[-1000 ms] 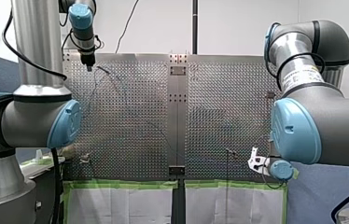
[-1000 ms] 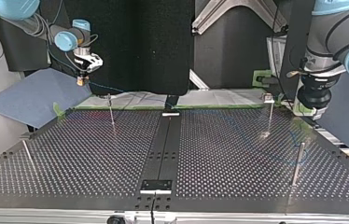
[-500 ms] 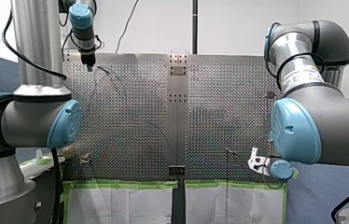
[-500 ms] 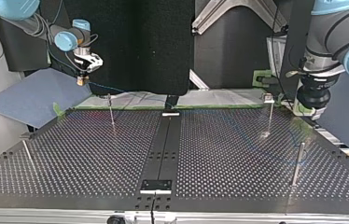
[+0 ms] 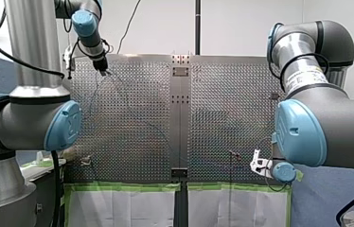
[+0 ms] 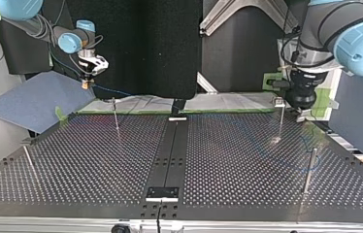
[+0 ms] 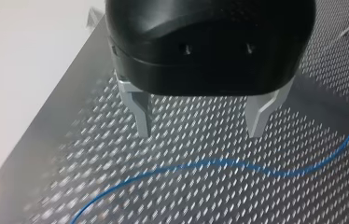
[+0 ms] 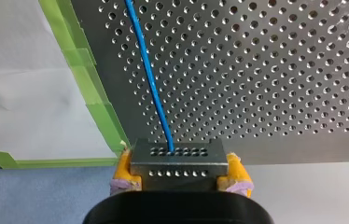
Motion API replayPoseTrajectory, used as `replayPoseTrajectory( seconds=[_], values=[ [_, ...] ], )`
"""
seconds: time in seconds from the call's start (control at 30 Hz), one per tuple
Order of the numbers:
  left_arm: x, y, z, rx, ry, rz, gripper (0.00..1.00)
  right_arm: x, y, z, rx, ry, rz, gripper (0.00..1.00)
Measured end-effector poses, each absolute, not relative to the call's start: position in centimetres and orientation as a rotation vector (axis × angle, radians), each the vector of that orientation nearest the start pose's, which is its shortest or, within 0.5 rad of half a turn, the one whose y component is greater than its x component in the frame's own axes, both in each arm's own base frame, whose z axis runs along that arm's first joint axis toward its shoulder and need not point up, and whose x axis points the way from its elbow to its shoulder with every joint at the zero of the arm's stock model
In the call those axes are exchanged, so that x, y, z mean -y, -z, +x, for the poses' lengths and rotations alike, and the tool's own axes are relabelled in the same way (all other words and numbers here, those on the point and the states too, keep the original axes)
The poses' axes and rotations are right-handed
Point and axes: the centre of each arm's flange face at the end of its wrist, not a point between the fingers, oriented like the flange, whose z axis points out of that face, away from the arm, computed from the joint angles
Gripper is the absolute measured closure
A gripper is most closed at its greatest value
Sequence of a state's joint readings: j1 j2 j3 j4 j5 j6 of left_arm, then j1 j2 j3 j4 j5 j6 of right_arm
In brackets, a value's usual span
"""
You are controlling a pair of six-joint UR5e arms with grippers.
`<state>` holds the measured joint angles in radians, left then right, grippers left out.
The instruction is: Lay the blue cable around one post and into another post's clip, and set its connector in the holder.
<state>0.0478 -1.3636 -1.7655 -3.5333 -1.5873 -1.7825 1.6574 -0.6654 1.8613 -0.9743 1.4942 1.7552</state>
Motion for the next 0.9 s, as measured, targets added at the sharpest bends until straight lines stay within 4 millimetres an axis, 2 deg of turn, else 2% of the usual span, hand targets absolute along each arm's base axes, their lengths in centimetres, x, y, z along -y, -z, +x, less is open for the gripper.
replayPoseTrajectory(
  seconds=[0.13,0.27,0.57,0.9],
  values=[
    [12.9,-43.5,36.7,-1.956,0.161,-0.236,0.0,53.8,5.9,19.1,1.451,-1.335,1.405,1.0],
    [14.7,-40.6,36.9,-1.998,0.238,-0.217,0.0,53.8,5.9,19.2,1.449,-1.336,1.406,1.0],
    [17.3,-34.6,36.9,-2.078,0.235,-0.196,0.0,53.8,5.9,19.2,1.449,-1.336,1.407,1.0],
    [20.2,-30.4,37.1,-2.112,0.258,-0.169,0.0,53.8,5.8,19.2,1.441,-1.334,1.409,1.0]
  ],
)
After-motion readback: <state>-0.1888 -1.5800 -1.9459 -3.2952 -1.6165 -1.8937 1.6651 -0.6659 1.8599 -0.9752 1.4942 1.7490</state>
